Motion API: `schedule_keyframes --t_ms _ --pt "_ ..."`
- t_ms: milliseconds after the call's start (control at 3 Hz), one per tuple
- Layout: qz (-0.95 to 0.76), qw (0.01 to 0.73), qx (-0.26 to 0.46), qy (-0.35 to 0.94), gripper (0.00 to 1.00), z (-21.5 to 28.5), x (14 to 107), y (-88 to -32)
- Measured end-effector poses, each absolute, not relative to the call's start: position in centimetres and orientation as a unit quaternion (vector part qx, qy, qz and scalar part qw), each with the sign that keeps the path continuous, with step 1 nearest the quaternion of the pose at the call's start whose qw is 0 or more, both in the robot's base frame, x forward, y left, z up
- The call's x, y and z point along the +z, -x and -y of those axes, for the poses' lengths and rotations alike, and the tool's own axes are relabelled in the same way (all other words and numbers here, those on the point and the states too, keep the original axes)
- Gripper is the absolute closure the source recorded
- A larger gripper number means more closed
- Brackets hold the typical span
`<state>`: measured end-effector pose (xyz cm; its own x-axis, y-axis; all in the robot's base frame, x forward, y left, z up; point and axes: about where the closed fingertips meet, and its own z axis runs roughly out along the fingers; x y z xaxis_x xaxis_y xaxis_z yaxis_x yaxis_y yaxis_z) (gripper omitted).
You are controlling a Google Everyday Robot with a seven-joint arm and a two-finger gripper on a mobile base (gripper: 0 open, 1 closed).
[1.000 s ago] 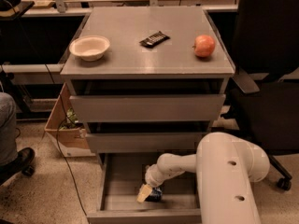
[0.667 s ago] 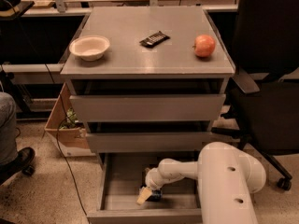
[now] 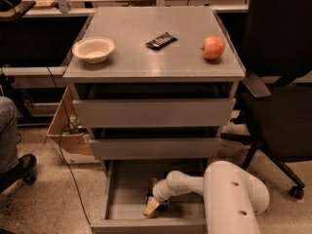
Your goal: Pick pepsi can from bottom drawer and place on counter
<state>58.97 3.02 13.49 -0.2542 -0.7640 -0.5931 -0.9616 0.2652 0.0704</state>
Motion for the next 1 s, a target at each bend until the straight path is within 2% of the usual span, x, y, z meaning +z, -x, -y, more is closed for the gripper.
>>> schedule_keyframes --t_ms 333,1000 --pt "-0.764 0.228 0.209 0.566 0.19 -2.1 12.0 -59.0" --pt "-0.765 0.245 0.192 0.564 0.65 -1.6 13.1 -58.8"
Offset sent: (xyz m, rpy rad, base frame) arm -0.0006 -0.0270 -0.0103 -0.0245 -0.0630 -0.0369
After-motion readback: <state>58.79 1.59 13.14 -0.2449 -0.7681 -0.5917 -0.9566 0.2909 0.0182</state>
